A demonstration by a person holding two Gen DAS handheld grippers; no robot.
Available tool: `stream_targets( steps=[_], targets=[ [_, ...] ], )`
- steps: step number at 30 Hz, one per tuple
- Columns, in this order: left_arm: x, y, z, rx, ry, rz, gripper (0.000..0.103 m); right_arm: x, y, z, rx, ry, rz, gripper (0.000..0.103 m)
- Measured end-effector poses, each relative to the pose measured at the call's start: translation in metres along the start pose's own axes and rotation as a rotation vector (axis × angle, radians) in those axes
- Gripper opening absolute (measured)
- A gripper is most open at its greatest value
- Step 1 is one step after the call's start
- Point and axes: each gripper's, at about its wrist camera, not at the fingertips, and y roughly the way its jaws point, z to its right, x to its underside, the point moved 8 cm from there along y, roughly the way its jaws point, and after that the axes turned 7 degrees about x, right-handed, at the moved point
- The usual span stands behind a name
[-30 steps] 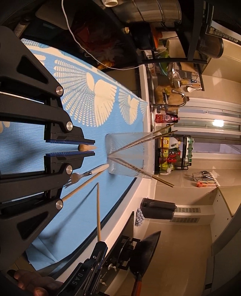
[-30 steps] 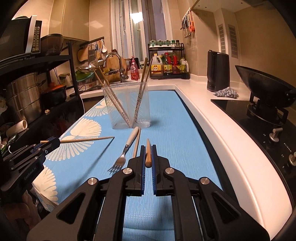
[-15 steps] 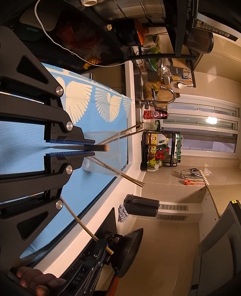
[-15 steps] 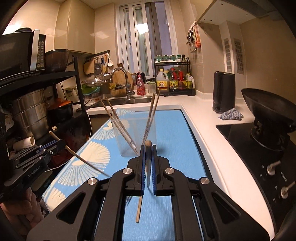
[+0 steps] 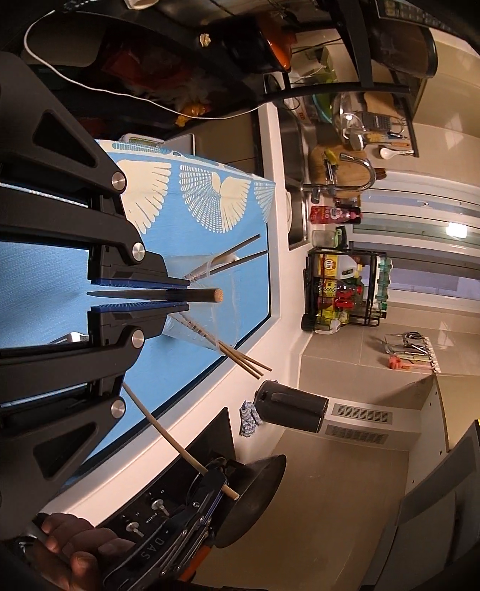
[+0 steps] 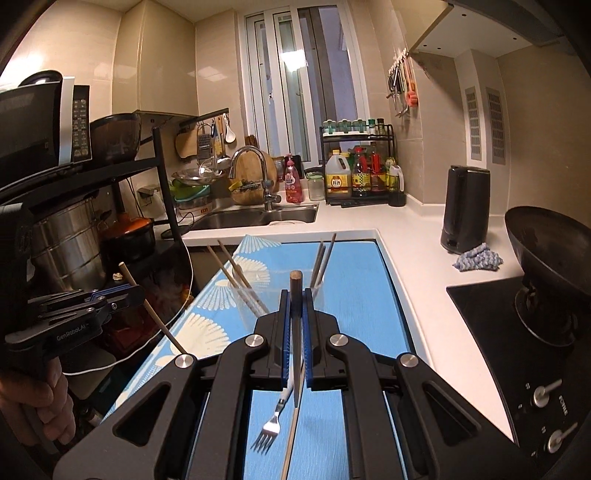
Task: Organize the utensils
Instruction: 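Lift both held chopsticks and carry them over the clear container, then open both tools to drop the chopsticks into the container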
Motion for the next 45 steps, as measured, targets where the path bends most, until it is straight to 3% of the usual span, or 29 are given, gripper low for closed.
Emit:
stream_targets(
  steps=[9, 17, 22, 29, 37, 42, 45],
  targets=[
    [-0.051, 0.005, -0.004, 0.029, -0.005, -0.009, 0.006, -0.055, 0.015, -0.007, -0.049, -0.005, 0.034, 0.006],
    [-0.115, 0.001, 0.002, 0.058, -0.001, 0.093, 0.006, -0.115, 0.028, -0.024, -0.087, -0.015, 0.11, 0.006],
    [-0.136, 0.019, 0.001, 0.046, 0.011, 0.143, 0.006, -0.126, 0.053, -0.028, -0.066, -0.022, 0.124, 0.006],
    [-0.121, 0.076, -0.019, 0.017, -0.016, 0.126, 0.006, -0.103, 0.103, -0.019, -0.017, -0.023, 0.062, 0.006],
    [-0.08, 0.134, -0.024, -0.02, 0.052, -0.03, 0.007, -0.075, 0.144, -0.02, 0.021, -0.045, -0.002, 0.006],
    [-0.061, 0.15, -0.026, -0.045, 0.064, -0.109, 0.007, -0.055, 0.158, -0.018, 0.051, -0.043, -0.059, 0.01],
    [-0.063, 0.144, -0.027, -0.057, 0.059, -0.092, 0.029, -0.051, 0.154, -0.014, 0.071, -0.038, -0.06, 0.028]
  ],
)
